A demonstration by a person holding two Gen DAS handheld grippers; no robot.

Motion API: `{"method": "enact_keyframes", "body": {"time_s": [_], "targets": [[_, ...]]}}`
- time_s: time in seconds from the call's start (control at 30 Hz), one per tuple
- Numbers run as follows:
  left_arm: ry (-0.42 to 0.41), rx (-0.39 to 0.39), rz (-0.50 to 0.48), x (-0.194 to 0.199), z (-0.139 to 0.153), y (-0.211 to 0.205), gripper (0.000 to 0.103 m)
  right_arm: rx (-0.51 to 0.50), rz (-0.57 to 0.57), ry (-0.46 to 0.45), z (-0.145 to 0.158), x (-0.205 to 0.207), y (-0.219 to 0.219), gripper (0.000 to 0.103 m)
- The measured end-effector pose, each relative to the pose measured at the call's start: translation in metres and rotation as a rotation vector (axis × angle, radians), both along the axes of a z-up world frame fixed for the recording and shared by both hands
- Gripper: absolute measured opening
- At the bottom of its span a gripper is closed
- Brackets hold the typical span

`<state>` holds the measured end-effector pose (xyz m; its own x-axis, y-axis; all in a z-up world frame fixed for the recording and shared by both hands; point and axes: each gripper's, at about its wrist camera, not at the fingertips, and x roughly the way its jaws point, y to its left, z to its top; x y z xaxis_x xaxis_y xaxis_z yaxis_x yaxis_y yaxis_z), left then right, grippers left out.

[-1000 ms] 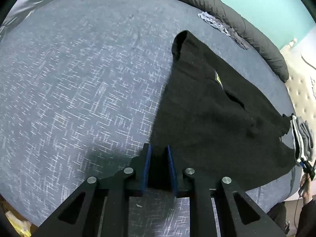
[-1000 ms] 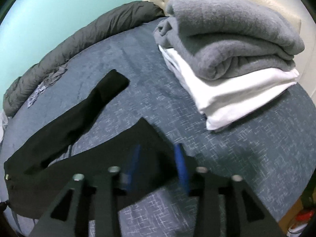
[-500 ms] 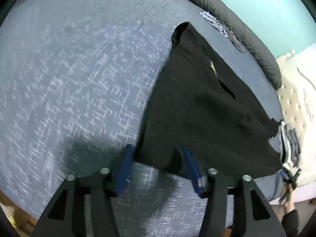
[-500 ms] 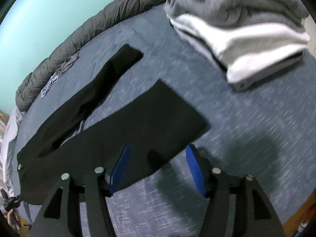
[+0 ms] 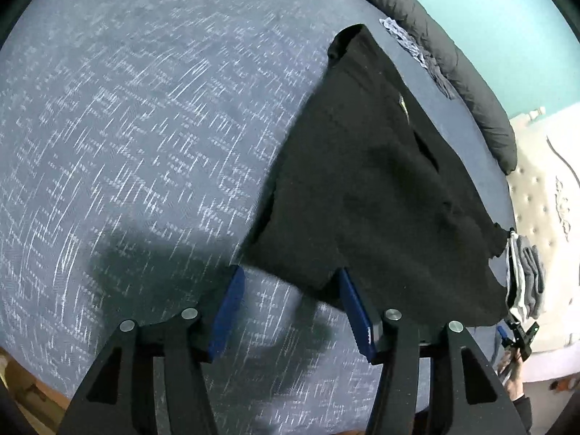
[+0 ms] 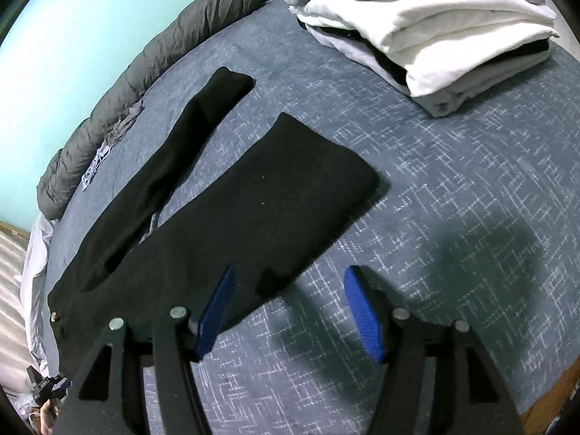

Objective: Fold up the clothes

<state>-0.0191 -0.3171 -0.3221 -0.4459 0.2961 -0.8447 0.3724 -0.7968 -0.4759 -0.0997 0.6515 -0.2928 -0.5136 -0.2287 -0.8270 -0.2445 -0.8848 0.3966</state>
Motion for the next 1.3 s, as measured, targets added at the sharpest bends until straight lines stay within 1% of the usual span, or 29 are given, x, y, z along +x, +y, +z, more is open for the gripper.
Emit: {"method": "enact_keyframes", "body": {"time_s": [0.13,0.2,0.23,0.27,0.3,0.33,0.4,0.5,0.6,0.7,0.8,0.9,1.03,1.13,1.2,1.23,1.27,1.3], "targets": [[0.022,0.001,0.039,-0.007,-0.002,-0.001,0.057,-0.002,0.0,0.0,-0.004,-0.009,-0.005,0.064],[0.033,-0.007,0.053,-0.01,-0.001,-0.001,0.039,0.003,0.002,0.0,-0.005,-0.012,-0.006,0.063],[0.037,-0.013,0.053,-0.011,0.0,0.0,0.035,0.006,0.003,0.004,-0.004,-0.013,-0.007,0.06],[0.042,-0.02,0.05,-0.013,0.002,0.0,0.026,0.005,0.006,0.009,-0.003,-0.014,-0.007,0.043],[0.046,-0.027,0.047,-0.014,0.004,0.001,0.02,0.006,0.009,0.012,-0.002,-0.014,-0.007,0.028],[0.05,-0.034,0.043,-0.015,0.006,0.002,0.018,0.012,0.008,0.012,-0.001,-0.013,-0.007,0.024],[0.061,-0.035,0.041,-0.015,0.014,0.0,0.011,0.024,0.008,0.022,0.004,-0.011,-0.006,0.007],[0.083,-0.036,0.036,-0.015,0.032,-0.004,0.007,0.037,0.015,0.046,0.016,-0.007,-0.005,0.004],[0.108,-0.04,0.038,-0.013,0.052,-0.009,0.007,0.035,0.031,0.068,0.032,-0.003,-0.005,0.003],[0.13,-0.062,0.055,-0.003,0.07,-0.019,0.006,0.032,0.046,0.085,0.046,0.001,-0.006,0.003],[0.136,-0.055,0.063,0.013,0.076,-0.028,0.006,0.038,0.059,0.066,0.039,0.012,-0.008,0.003],[0.114,-0.055,0.062,0.028,0.068,-0.033,0.006,0.045,0.071,0.048,0.032,0.024,-0.01,0.003],[0.072,-0.012,0.08,0.036,0.042,-0.038,0.006,0.055,0.085,0.024,0.024,0.038,-0.012,0.003],[0.039,0.017,0.089,0.04,0.026,-0.037,0.007,0.076,0.071,0.022,0.025,0.044,-0.004,0.003],[0.023,0.025,0.095,0.041,0.022,-0.037,0.016,0.09,0.062,0.02,0.025,0.047,0.002,0.004],[0.019,0.014,0.096,0.041,0.024,-0.037,0.018,0.097,0.057,0.02,0.025,0.049,0.004,0.004],[0.016,-0.007,0.096,0.041,0.029,-0.038,0.022,0.103,0.052,0.019,0.025,0.05,0.007,0.006],[0.014,-0.037,0.098,0.042,0.035,-0.039,0.026,0.11,0.047,0.018,0.025,0.052,0.01,0.006]]}}
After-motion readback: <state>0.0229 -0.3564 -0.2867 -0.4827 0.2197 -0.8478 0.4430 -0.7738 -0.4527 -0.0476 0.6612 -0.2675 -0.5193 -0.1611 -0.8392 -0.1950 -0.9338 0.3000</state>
